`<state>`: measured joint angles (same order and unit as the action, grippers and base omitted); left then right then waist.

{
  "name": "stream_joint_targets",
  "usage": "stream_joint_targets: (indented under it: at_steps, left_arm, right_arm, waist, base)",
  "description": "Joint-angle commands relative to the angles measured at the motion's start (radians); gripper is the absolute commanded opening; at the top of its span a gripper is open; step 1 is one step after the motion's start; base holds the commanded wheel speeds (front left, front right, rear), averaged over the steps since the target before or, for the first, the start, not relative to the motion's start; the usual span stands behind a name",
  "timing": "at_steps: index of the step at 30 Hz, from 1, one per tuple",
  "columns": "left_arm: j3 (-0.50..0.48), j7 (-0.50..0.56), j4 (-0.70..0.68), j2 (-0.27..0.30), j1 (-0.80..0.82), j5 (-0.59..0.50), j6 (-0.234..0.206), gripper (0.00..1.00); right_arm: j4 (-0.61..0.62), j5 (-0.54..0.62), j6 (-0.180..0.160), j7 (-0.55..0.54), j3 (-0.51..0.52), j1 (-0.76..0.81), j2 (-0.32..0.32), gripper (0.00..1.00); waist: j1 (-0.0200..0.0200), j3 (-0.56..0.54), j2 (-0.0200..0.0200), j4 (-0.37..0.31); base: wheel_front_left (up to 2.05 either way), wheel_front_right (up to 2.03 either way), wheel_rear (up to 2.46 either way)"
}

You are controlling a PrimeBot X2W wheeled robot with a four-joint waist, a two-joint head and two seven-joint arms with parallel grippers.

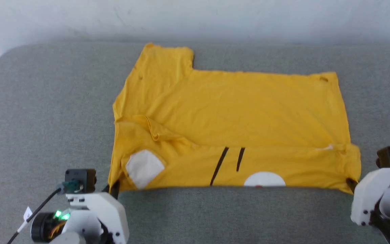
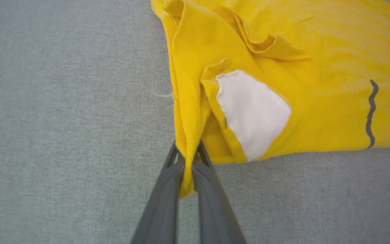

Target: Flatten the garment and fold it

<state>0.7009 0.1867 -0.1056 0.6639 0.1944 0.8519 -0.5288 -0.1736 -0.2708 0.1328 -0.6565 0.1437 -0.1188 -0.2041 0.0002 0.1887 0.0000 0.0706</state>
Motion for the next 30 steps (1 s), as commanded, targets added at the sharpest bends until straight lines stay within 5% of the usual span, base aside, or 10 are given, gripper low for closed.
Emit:
stream_joint_targets:
  at_steps: [1, 9, 14, 22, 23, 24, 25, 26, 30]
  left_arm:
    - [0.003, 0.011, 0.008, 0.015, -0.029, 0.012, 0.003, 0.00]
    - [0.007, 0.078, -0.042, 0.076, -0.138, 0.080, -0.008, 0.00]
    - [0.017, 0.098, -0.062, 0.091, -0.205, 0.116, -0.017, 0.00]
    - [0.047, 0.093, -0.016, 0.041, -0.222, 0.138, 0.028, 0.00]
    - [0.051, 0.089, 0.000, 0.031, -0.219, 0.138, 0.038, 0.00]
    - [0.055, 0.082, 0.016, 0.025, -0.213, 0.134, 0.048, 0.00]
    - [0.060, 0.074, 0.035, 0.020, -0.206, 0.125, 0.055, 0.69]
    - [0.064, 0.069, 0.052, 0.014, -0.200, 0.120, 0.061, 1.00]
    - [0.047, 0.007, 0.085, -0.006, -0.171, 0.102, 0.091, 1.00]
  right_arm:
    - [0.011, -0.017, -0.002, -0.018, -0.002, 0.036, -0.019, 0.00]
    - [0.152, -0.069, -0.002, -0.131, 0.022, 0.150, -0.082, 0.00]
    - [0.207, -0.079, -0.002, -0.182, 0.058, 0.245, -0.059, 0.00]
    - [0.177, -0.064, -0.002, -0.153, 0.062, 0.303, -0.014, 0.00]
    - [0.163, -0.061, -0.002, -0.142, 0.058, 0.301, -0.014, 0.05]
    - [0.152, -0.056, -0.002, -0.130, 0.050, 0.298, -0.017, 0.92]
    - [0.141, -0.056, -0.002, -0.117, 0.040, 0.292, -0.020, 1.00]
    - [0.132, -0.058, -0.002, -0.102, 0.030, 0.285, -0.024, 1.00]
    - [0.124, -0.063, -0.002, -0.037, 0.017, 0.252, -0.037, 1.00]
  waist:
    - [-0.0002, -0.061, 0.0000, -0.013]
    - [-0.0002, -0.130, 0.0000, -0.021]
    - [-0.0002, -0.135, 0.0000, -0.017]
    - [-0.0002, -0.117, 0.0000, -0.012]
    - [-0.0002, -0.114, 0.0000, -0.012]
    - [-0.0002, -0.113, 0.0000, -0.012]
    - [-0.0002, -0.111, 0.0000, -0.013]
    - [-0.0002, -0.112, 0.0000, -0.014]
    - [-0.0002, -0.120, 0.0000, -0.016]
  base:
    - [0.00, 0.00, 0.00]
    - [0.00, 0.00, 0.00]
    - [0.00, 0.00, 0.00]
    - [0.00, 0.00, 0.00]
    - [0.00, 0.00, 0.00]
    - [0.00, 0.00, 0.00]
    - [0.00, 0.00, 0.00]
    - [0.00, 0.00, 0.00]
    - [0.00, 0.00, 0.00]
